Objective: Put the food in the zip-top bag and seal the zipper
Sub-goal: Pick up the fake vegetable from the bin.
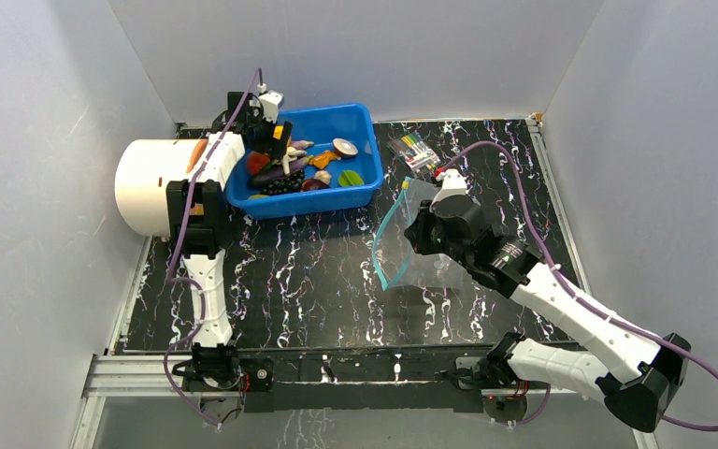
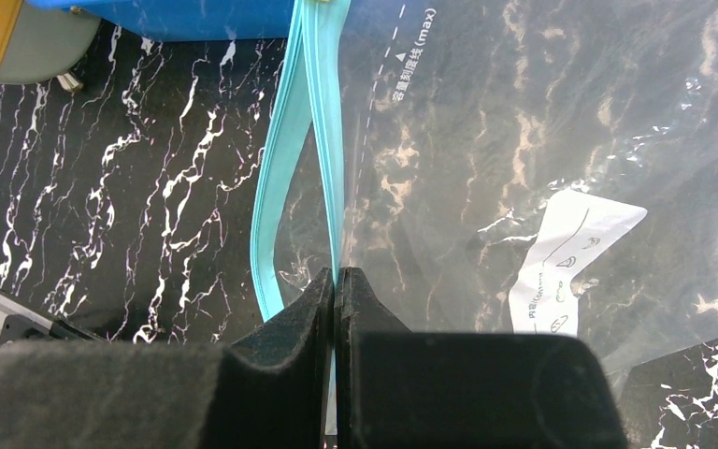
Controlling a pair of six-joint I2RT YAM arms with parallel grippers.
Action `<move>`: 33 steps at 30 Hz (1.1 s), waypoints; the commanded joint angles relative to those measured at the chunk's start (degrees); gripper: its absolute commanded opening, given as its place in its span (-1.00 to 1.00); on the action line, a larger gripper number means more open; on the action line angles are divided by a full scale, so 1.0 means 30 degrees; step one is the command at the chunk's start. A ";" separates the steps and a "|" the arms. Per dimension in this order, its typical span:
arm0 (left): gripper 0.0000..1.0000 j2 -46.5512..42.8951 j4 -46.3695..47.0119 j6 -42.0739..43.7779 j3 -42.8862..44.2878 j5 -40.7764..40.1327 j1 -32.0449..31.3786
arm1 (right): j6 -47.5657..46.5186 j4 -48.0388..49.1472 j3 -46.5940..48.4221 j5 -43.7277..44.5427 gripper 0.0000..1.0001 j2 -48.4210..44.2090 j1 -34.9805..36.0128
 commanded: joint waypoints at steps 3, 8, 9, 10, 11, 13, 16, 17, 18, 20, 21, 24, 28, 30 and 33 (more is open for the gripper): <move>0.97 0.0660 0.0559 0.0409 0.1715 0.0290 0.0180 | 0.0042 0.0864 0.0974 0.0330 -1.00 0.0030 0.0025; 0.91 0.0933 0.1061 0.0291 0.1862 0.0846 0.0181 | 0.0069 0.0747 0.1013 0.0425 -1.00 0.0074 0.0017; 0.86 0.0964 0.1052 0.0220 0.1857 0.1042 0.0192 | 0.0071 0.0747 0.1003 0.0428 -1.00 0.0065 -0.0003; 0.81 0.0968 0.1017 0.0207 0.1838 0.1184 0.0204 | 0.0071 0.0754 0.1001 0.0450 -1.00 0.0111 0.0006; 0.74 0.0958 0.0962 0.0198 0.1788 0.1198 0.0180 | 0.0111 0.0773 0.1012 0.0446 -1.00 0.0117 0.0007; 0.58 0.0768 0.0842 0.0198 0.1610 0.1158 0.0195 | 0.0172 0.0804 0.1016 0.0386 -1.00 0.0110 -0.0007; 0.33 0.0094 0.1005 0.0127 0.0990 0.0997 0.0173 | 0.0261 0.0885 0.0895 0.0320 -1.00 0.0015 0.0009; 0.28 -0.0169 0.0968 0.0104 0.0843 0.0969 0.0180 | 0.0299 0.0932 0.0834 0.0323 -1.00 -0.0042 -0.0007; 0.20 -0.0448 0.0930 0.0050 0.0664 0.0988 0.0158 | 0.0341 0.0968 0.0768 0.0276 -1.00 -0.0070 0.0013; -0.04 -0.1252 0.1270 -0.0222 -0.0109 0.1019 0.0177 | 0.0458 0.1033 0.0687 0.0110 -1.00 -0.0130 0.0012; -0.21 -0.1653 0.1546 -0.0397 -0.0569 0.1001 0.0180 | 0.0541 0.1079 0.0669 0.0033 -1.00 -0.0169 0.0011; -0.38 -0.2859 0.2083 -0.0943 -0.1681 0.0997 0.0158 | 0.0676 0.1166 0.0573 -0.0167 -1.00 -0.0356 0.0014; -0.39 -0.4059 0.1560 -0.1516 -0.2343 0.0926 0.0067 | 0.0936 0.1114 0.0388 -0.0509 -1.00 -0.0518 0.0008; -0.39 -0.5120 0.1519 -0.2061 -0.3079 0.1050 -0.0007 | 0.1004 0.1001 0.0312 -0.0555 -1.00 -0.0610 0.0020; -0.40 -0.6647 0.1680 -0.3137 -0.4518 0.0849 -0.0083 | 0.1023 0.0909 0.0318 -0.0449 -1.00 -0.0895 0.0013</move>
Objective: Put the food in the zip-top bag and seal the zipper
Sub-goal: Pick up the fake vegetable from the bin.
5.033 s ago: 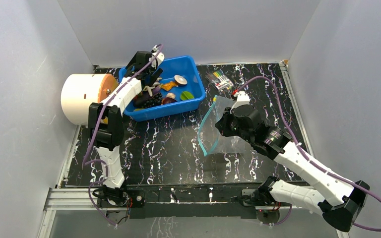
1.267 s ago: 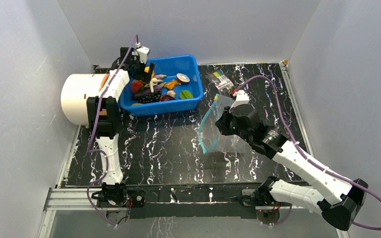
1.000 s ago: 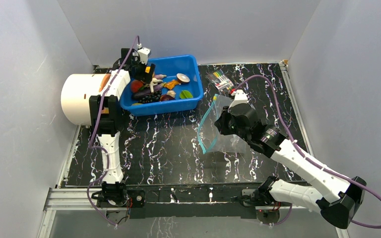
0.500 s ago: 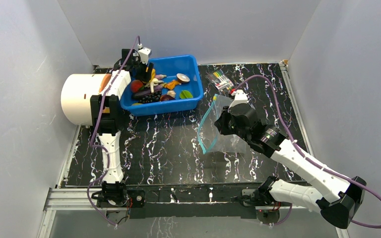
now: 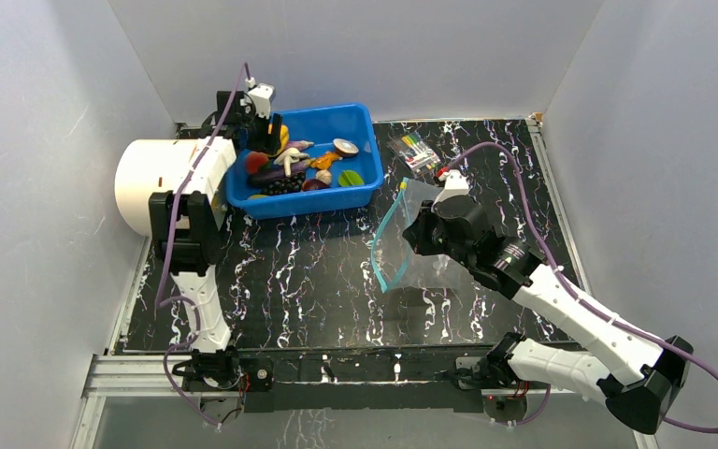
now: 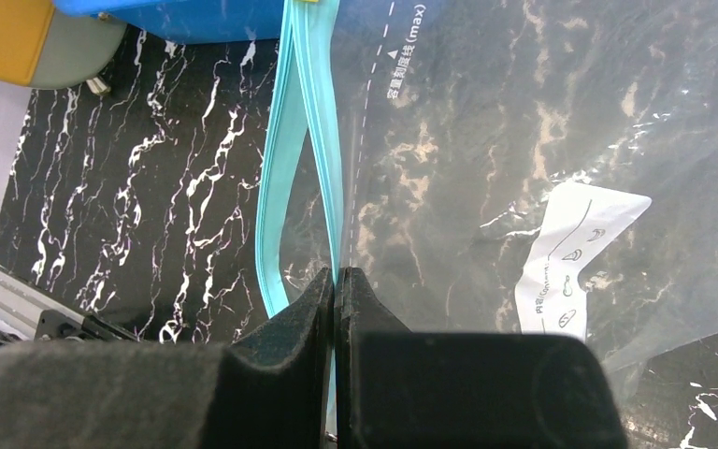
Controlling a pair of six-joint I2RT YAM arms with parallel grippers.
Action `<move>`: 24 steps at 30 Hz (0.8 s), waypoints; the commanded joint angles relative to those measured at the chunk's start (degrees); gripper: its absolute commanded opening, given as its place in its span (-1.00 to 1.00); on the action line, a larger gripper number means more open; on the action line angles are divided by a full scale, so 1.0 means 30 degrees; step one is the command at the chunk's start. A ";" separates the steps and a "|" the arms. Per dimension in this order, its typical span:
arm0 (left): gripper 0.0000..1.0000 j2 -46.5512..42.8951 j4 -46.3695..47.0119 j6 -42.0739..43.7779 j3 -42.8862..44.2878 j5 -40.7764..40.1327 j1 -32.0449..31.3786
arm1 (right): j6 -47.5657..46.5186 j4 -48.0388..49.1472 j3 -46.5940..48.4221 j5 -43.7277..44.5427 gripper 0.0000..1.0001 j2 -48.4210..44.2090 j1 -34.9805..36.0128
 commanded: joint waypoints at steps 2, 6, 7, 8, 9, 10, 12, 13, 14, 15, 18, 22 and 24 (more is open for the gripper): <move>-0.41 -0.4266 0.0415 -0.2361 -0.2115 0.0076 -0.0177 | 0.0253 0.0745 0.0453 0.0209 -1.00 -0.0951 0.0021; -0.41 -0.6314 0.0445 -0.3699 -0.3910 0.0577 -0.0269 | 0.0158 0.0083 0.0878 0.0686 -1.00 -0.1069 -0.0003; -0.42 -0.6825 0.0444 -0.4123 -0.4299 0.0819 -0.0295 | 0.0124 -0.0054 0.0912 0.0767 -1.00 -0.1099 0.0021; -0.42 -0.7336 0.0386 -0.4499 -0.4713 0.1170 -0.0324 | 0.0105 -0.0104 0.0888 0.0770 -1.00 -0.1168 0.0027; -0.42 -0.7814 0.0298 -0.4827 -0.5294 0.1555 -0.0353 | 0.0117 -0.0107 0.0859 0.0796 -1.00 -0.1246 -0.0005; -0.42 -0.8346 0.0148 -0.5044 -0.5709 0.1984 -0.0397 | 0.0133 -0.0122 0.0837 0.0755 -1.00 -0.1333 0.0006; -0.41 -0.9368 -0.0341 -0.5371 -0.6562 0.2801 -0.0522 | 0.0171 -0.0183 0.0777 0.0656 -1.00 -0.1431 0.0014; -0.41 -0.9906 -0.0518 -0.5431 -0.6996 0.3377 -0.0598 | 0.0239 -0.0212 0.0720 0.0595 -1.00 -0.1477 0.0024; -0.41 -1.0431 -0.0558 -0.5616 -0.7515 0.3881 -0.0717 | 0.0299 -0.0259 0.0710 0.0539 -1.00 -0.1519 -0.0016; -0.42 -1.1068 -0.0450 -0.5883 -0.8045 0.4241 -0.0867 | 0.0398 -0.0306 0.0675 0.0518 -1.00 -0.1550 0.0015; -0.42 -1.2910 0.0185 -0.6805 -0.9881 0.5483 -0.1275 | 0.0641 -0.0324 0.0597 0.0280 -1.00 -0.1623 0.0008; -0.42 -1.5179 0.0296 -0.7681 -1.1699 0.6894 -0.1863 | 0.1193 -0.0192 0.0518 -0.0118 -1.00 -0.1563 -0.0002; -0.43 -1.5969 0.0115 -0.8038 -1.2289 0.7748 -0.2163 | 0.1357 0.0022 0.0457 -0.0506 -1.00 -0.1577 0.0016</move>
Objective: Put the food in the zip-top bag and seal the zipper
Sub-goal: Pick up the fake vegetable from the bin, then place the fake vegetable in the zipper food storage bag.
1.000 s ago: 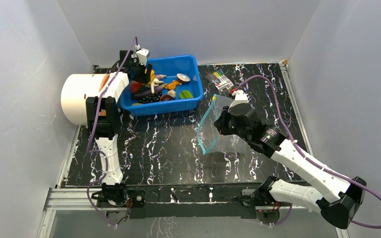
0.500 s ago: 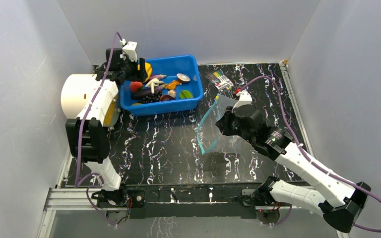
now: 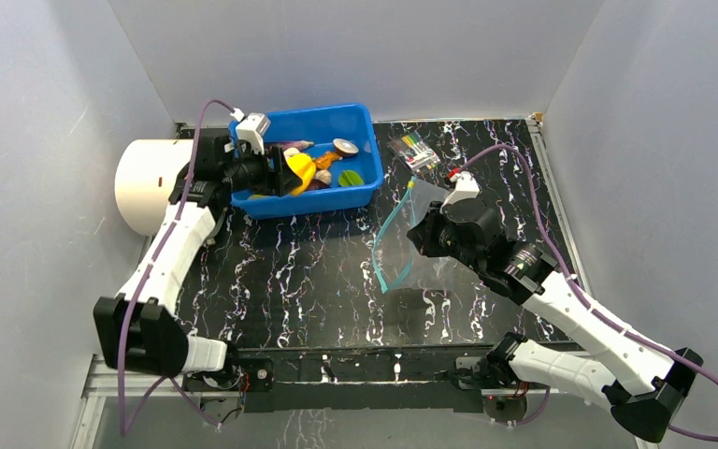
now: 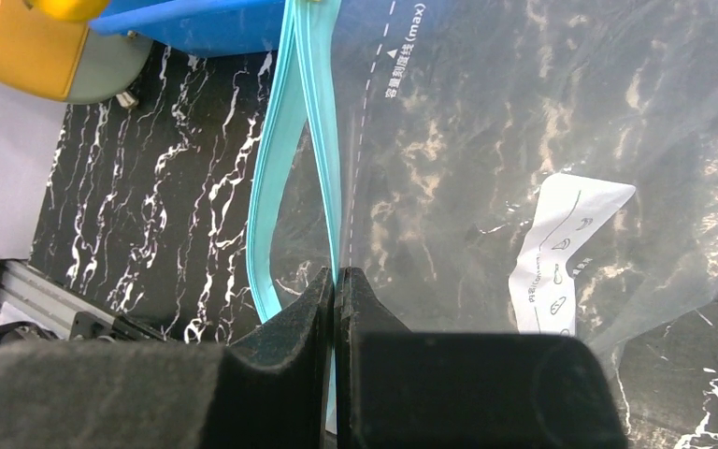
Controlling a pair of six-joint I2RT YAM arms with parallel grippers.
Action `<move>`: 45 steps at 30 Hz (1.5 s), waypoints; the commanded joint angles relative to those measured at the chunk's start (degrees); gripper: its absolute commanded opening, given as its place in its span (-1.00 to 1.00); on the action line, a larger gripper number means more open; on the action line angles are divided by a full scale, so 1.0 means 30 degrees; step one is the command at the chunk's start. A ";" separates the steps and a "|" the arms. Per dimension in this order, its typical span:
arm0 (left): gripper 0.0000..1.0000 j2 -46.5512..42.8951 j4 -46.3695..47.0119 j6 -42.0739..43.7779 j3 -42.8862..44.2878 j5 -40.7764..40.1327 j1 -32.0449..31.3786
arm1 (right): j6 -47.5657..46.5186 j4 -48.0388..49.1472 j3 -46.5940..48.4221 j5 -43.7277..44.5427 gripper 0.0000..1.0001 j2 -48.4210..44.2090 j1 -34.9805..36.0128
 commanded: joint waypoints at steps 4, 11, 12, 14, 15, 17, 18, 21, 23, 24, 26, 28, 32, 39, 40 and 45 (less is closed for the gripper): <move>-0.47 -0.3516 0.0079 -0.2150 -0.2057 0.4352 -0.1309 | 0.0769 0.0903 0.0250 -0.0945 -1.00 -0.0405 0.0005; -0.51 -0.5399 0.0677 -0.3776 -0.3659 0.5422 -0.3605 | 0.1071 0.0836 0.0178 -0.0943 -1.00 -0.0421 0.0022; -0.51 -0.5550 0.0656 -0.3909 -0.3718 0.5571 -0.3836 | 0.1103 0.0891 0.0129 -0.0997 -1.00 -0.0458 0.0009; -0.51 -0.5852 0.0630 -0.4171 -0.3781 0.5986 -0.4104 | 0.1214 0.1055 -0.0012 -0.1191 -1.00 -0.0490 0.0018; -0.51 -0.5991 0.0746 -0.4387 -0.3825 0.6363 -0.4206 | 0.1275 0.1186 -0.0059 -0.1244 -1.00 -0.0503 0.0001; -0.51 -0.6260 0.1266 -0.5073 -0.3920 0.7118 -0.4469 | 0.1399 0.1502 -0.0233 -0.1424 -1.00 -0.0533 0.0009; -0.50 -0.6427 0.1583 -0.5507 -0.4014 0.7321 -0.4607 | 0.1419 0.1645 -0.0266 -0.1518 -1.00 -0.0508 0.0011; -0.50 -0.6956 0.2642 -0.6795 -0.4500 0.7215 -0.5222 | 0.1406 0.2135 -0.0309 -0.1884 -1.00 -0.0360 0.0014; -0.50 -0.7193 0.3466 -0.7569 -0.4903 0.7153 -0.5703 | 0.1348 0.2321 -0.0225 -0.2194 -1.00 -0.0171 -0.0009; -0.50 -0.7298 0.3939 -0.7946 -0.5126 0.7058 -0.5995 | 0.1343 0.2384 -0.0148 -0.2310 -1.00 -0.0056 -0.0021; -0.50 -0.7357 0.4724 -0.8445 -0.5656 0.6814 -0.6657 | 0.1319 0.2547 -0.0078 -0.2436 -1.00 0.0146 0.0023; -0.50 -0.7205 0.5313 -0.8831 -0.6047 0.6556 -0.7318 | 0.1274 0.2814 -0.0048 -0.2577 -1.00 0.0372 0.0019; -0.51 -0.6740 0.7227 -0.9803 -0.6646 0.6499 -0.8604 | 0.1182 0.3084 0.0075 -0.2904 -1.00 0.0647 -0.0007; -0.51 -0.5406 0.9141 -1.0552 -0.6553 0.6708 -0.9954 | 0.0982 0.3332 0.0220 -0.2789 -1.00 0.0606 0.0021; -0.51 -0.5247 0.9467 -1.0575 -0.6607 0.6728 -1.0152 | 0.0945 0.3415 0.0164 -0.2754 -1.00 0.0594 0.0016; -0.53 -0.4583 0.8633 -0.9544 -0.6387 0.5994 -1.0499 | 0.0985 0.3298 0.0176 -0.2756 -1.00 0.0403 0.0024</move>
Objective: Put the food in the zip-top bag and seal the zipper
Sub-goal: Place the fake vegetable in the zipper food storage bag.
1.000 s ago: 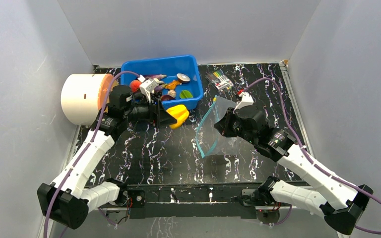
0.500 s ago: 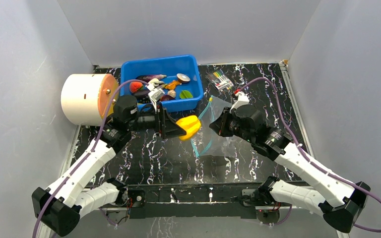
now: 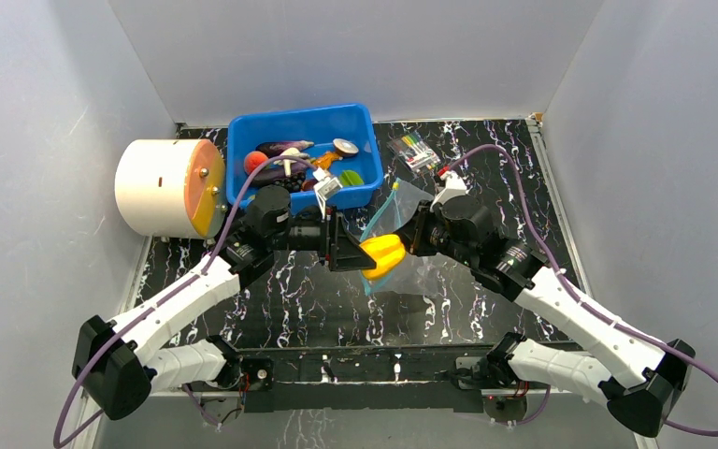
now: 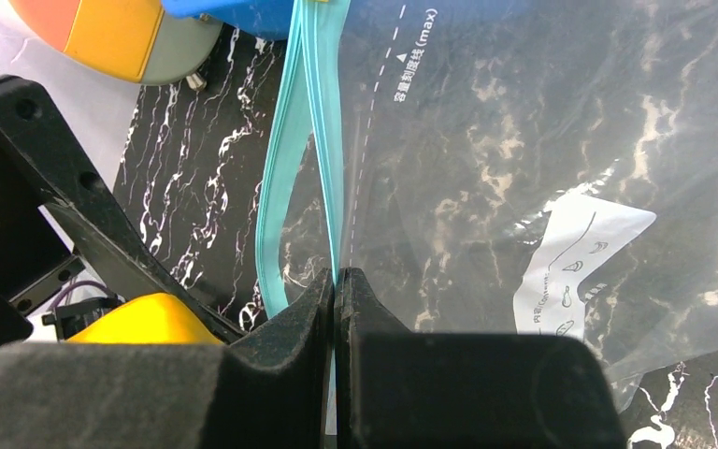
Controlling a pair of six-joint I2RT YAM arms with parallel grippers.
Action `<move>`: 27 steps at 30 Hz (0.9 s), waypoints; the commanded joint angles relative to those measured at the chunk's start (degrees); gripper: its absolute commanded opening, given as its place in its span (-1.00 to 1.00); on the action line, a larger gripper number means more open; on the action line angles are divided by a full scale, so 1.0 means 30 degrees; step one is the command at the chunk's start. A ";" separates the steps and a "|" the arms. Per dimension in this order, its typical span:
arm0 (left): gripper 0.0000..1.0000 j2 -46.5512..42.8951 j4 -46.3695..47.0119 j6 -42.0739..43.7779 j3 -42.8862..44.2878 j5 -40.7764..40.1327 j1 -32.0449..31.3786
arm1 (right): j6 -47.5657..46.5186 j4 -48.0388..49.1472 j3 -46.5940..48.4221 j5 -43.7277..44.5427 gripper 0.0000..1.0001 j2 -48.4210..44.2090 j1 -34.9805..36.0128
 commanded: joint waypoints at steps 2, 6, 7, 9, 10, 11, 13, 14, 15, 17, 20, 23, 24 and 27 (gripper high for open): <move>-0.53 0.0030 -0.0836 0.1607 0.0600 -0.1090 -0.0292 | -0.0019 0.1250 0.0416 -0.0096 -1.00 -0.0638 0.0012; -0.53 -0.0178 -0.2147 0.2471 0.0694 -0.2404 -0.0293 | 0.0126 0.1262 0.0084 -0.0339 -1.00 -0.1116 0.0002; -0.54 -0.0214 -0.2327 0.2624 0.0662 -0.2693 -0.0293 | 0.0085 0.1210 0.0049 -0.0445 -1.00 -0.1161 -0.0012; -0.54 -0.0221 -0.2702 0.2877 0.0653 -0.3447 -0.0300 | -0.0069 0.1210 -0.0060 -0.0726 -1.00 -0.1279 0.0008; -0.54 -0.0179 -0.2993 0.3019 0.0708 -0.3926 -0.0293 | -0.0082 0.1259 -0.0082 -0.0951 -1.00 -0.1343 0.0007; -0.54 -0.0138 -0.3220 0.3129 0.0740 -0.4286 -0.0293 | -0.0116 0.1349 -0.0129 -0.1195 -1.00 -0.1424 0.0007; -0.54 -0.0078 -0.3605 0.3239 0.0716 -0.5011 -0.0292 | -0.0170 0.1486 -0.0094 -0.1976 -1.00 -0.1452 0.0018; -0.54 -0.0066 -0.3677 0.3251 0.0672 -0.5246 -0.0314 | -0.0179 0.1513 -0.0079 -0.2363 -1.00 -0.1438 0.0012; -0.54 -0.0025 -0.3719 0.3271 0.0644 -0.5392 -0.0306 | -0.0165 0.1564 -0.0092 -0.2704 -1.00 -0.1447 0.0019; -0.55 0.0005 -0.3877 0.3279 0.0631 -0.5786 -0.0322 | 0.0004 0.1730 -0.0224 -0.3203 -1.00 -0.1474 0.0033; -0.56 -0.0077 -0.3881 0.3238 0.0495 -0.6337 -0.0322 | 0.0252 0.2121 -0.0511 -0.3918 -1.00 -0.1514 -0.0001; -0.56 -0.0150 -0.3754 0.3071 0.0343 -0.6667 -0.0318 | 0.0391 0.2434 -0.0589 -0.4708 -1.00 -0.1248 0.0018; -0.57 -0.0167 -0.3718 0.3033 0.0318 -0.6698 -0.0343 | 0.0448 0.2532 -0.0606 -0.4975 -1.00 -0.1112 0.0016; -0.57 -0.0125 -0.3812 0.2913 0.0276 -0.6944 -0.0371 | 0.0702 0.3092 -0.0721 -0.5631 -1.00 -0.0892 0.0015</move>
